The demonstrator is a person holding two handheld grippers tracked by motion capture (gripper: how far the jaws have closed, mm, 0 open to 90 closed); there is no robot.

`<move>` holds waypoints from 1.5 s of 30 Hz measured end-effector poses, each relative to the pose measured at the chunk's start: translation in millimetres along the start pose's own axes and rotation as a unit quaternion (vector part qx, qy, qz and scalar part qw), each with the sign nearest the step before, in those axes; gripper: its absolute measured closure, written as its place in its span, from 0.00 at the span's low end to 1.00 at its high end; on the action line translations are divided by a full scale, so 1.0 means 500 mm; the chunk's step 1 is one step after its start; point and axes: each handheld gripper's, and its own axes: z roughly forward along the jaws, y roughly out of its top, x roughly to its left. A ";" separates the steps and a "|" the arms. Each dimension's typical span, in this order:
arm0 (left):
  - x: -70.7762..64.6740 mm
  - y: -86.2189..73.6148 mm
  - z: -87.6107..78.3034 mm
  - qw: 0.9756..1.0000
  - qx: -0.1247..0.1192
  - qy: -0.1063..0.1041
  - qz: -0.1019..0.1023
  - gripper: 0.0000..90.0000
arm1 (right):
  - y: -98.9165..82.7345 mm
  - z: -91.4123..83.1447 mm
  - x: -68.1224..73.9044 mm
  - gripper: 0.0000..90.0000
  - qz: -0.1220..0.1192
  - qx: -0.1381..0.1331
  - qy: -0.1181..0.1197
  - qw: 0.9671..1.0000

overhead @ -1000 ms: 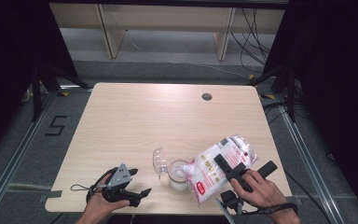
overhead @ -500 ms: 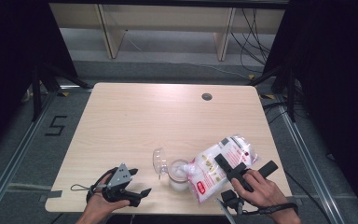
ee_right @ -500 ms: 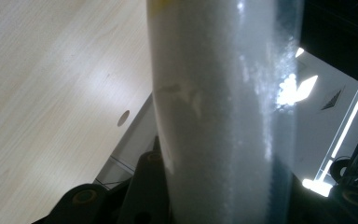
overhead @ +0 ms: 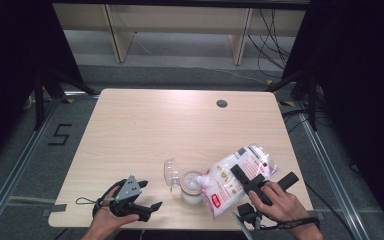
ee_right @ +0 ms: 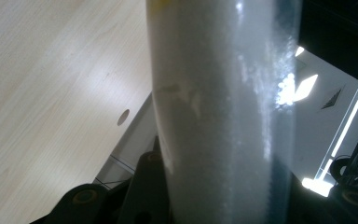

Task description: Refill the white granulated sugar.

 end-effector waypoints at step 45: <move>0.000 -0.001 0.001 1.000 -0.007 -0.001 -0.004 0.17 | -0.008 0.003 0.003 0.87 0.005 -0.008 -0.004 1.000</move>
